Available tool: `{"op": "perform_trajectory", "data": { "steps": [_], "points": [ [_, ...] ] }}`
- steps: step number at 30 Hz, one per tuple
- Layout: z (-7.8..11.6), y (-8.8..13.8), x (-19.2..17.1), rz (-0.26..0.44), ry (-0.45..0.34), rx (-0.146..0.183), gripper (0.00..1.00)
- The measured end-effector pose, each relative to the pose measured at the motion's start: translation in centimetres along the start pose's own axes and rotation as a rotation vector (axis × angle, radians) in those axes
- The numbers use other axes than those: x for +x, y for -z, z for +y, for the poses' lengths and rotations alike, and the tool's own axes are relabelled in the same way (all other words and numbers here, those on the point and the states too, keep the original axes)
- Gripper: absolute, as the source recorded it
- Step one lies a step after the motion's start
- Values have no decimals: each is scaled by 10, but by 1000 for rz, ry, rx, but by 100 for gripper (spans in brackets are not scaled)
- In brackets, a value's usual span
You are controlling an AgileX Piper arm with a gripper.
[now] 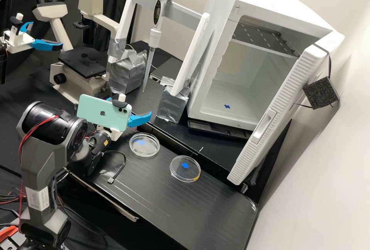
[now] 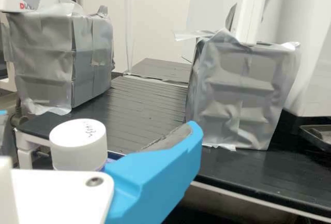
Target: Open the bottle
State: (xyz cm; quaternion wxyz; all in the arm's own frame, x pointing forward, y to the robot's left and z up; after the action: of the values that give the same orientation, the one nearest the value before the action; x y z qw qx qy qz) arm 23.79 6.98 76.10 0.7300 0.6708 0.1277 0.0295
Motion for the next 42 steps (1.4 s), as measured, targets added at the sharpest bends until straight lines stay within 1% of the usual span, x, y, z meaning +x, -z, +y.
{"op": "perform_trajectory", "data": {
  "steps": [9, 19, 32, 37, 42],
  "points": [
    [0, 0, 0, 1, -2, 0, 0],
    [5, 5, -2, 22, -25, 0, 0],
    [2, 7, -2, 31, -11, 1, 0],
    [-1, 7, -1, 32, 3, -20, 0],
    [-2, 8, -1, 34, 5, -21, 0]
  ]
}}
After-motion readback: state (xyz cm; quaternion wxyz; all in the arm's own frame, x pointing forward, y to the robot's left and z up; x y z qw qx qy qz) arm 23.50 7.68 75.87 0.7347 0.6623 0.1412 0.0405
